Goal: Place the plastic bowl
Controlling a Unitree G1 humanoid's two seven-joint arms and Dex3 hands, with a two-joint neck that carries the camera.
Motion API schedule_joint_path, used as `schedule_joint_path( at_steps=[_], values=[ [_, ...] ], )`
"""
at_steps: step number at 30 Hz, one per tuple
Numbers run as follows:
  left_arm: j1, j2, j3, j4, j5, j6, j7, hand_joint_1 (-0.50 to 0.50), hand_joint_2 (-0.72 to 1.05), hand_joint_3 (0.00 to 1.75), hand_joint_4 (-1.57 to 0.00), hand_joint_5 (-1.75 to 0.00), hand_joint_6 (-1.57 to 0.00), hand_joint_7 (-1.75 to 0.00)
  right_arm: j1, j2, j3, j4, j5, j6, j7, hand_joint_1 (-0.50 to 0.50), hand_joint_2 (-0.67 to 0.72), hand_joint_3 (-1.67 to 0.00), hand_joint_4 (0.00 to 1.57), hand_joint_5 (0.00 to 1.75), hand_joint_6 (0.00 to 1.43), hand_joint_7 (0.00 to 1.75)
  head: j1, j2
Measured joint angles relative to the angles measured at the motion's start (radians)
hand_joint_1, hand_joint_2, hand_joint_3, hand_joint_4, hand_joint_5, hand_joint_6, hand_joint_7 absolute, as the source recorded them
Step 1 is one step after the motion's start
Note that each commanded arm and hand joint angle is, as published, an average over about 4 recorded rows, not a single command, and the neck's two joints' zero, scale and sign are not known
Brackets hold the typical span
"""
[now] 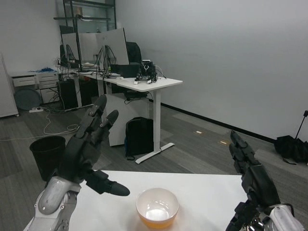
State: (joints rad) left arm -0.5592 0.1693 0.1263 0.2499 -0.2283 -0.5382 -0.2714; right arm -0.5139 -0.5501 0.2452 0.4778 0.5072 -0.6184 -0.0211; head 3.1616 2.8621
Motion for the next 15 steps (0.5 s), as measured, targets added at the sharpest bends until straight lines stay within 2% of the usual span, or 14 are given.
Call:
schedule_joint_path(
  at_steps=[6, 10, 15],
  values=[
    [0.042, 0.002, 0.025, -0.007, -0.03, 0.033, -0.001, -0.5, -0.26, 0.26, 0.0, -0.31, 0.0, -0.07, -0.003, -0.003, -0.029, -0.041, 0.001, -0.017, -0.01, -0.42, 0.53, 0.0, 0.0, 0.0, 0.0, 0.0, -0.026, 0.027],
    [0.046, 0.002, 0.022, -0.001, -0.037, 0.037, -0.002, -0.5, -0.28, 0.26, 0.0, -0.31, 0.0, -0.14, -0.026, -0.003, -0.029, -0.041, -0.001, -0.018, -0.013, -0.42, 0.53, 0.0, 0.0, 0.0, 0.0, 0.0, -0.03, 0.03],
    [0.047, -0.001, -0.006, 0.054, -0.047, 0.039, -0.006, -0.5, -0.28, 0.26, 0.0, -0.31, 0.0, -0.14, -0.064, -0.006, -0.029, -0.041, -0.006, -0.018, -0.016, -0.42, 0.53, 0.0, 0.0, 0.0, 0.0, 0.0, -0.03, 0.024]
  ],
)
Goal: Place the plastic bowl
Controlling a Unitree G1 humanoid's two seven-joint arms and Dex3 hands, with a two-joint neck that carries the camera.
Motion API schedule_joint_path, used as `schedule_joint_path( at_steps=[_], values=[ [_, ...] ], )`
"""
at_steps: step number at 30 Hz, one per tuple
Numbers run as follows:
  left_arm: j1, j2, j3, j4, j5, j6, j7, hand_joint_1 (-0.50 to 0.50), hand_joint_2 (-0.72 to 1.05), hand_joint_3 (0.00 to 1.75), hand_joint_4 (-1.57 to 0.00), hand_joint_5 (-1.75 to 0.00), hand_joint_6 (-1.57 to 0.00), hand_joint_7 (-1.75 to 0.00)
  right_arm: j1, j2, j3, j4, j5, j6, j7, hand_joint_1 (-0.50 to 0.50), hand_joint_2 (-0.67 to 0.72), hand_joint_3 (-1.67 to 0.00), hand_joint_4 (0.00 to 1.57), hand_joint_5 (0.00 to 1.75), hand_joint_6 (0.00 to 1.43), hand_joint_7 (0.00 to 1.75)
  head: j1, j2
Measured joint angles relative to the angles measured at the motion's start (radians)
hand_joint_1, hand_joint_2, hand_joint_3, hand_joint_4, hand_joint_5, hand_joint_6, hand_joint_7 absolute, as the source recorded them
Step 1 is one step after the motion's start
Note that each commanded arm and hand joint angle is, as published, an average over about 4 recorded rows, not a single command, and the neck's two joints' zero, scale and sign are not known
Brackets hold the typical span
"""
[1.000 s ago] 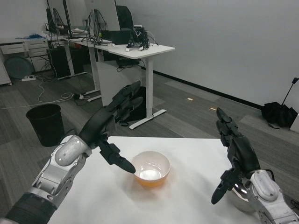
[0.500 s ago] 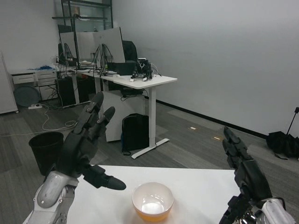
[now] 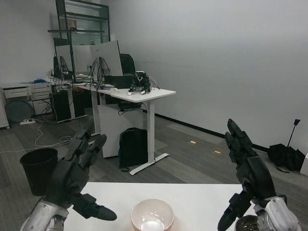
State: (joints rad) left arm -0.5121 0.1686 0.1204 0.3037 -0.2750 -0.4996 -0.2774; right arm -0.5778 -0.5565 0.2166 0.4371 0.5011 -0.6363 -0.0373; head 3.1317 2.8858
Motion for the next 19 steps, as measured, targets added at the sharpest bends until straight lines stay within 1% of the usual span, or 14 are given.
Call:
schedule_joint_path(
  at_steps=[5, 16, 19],
  values=[
    [0.001, -0.014, -0.012, 0.036, -0.014, -0.001, -0.012, -0.5, -0.28, 0.26, 0.0, -0.31, -0.01, -0.14, -0.017, -0.002, 0.0, 0.0, -0.003, 0.0, 0.0, -0.42, 0.53, 0.0, 0.0, 0.0, 0.0, 0.0, 0.002, -0.012],
    [0.001, -0.014, -0.014, 0.036, -0.014, -0.007, -0.013, -0.5, -0.28, 0.26, 0.0, -0.31, -0.03, -0.14, -0.02, -0.003, 0.0, 0.0, -0.003, 0.0, 0.0, -0.42, 0.53, 0.0, 0.0, 0.0, 0.0, 0.0, -0.012, -0.027],
    [0.001, -0.015, -0.015, 0.036, -0.014, -0.008, -0.013, -0.5, -0.22, 0.26, 0.0, -0.31, -0.03, -0.14, -0.02, -0.006, 0.001, 0.0, -0.003, 0.0, 0.0, -0.42, 0.53, 0.0, 0.0, 0.0, 0.0, 0.0, -0.009, -0.03]
  ],
)
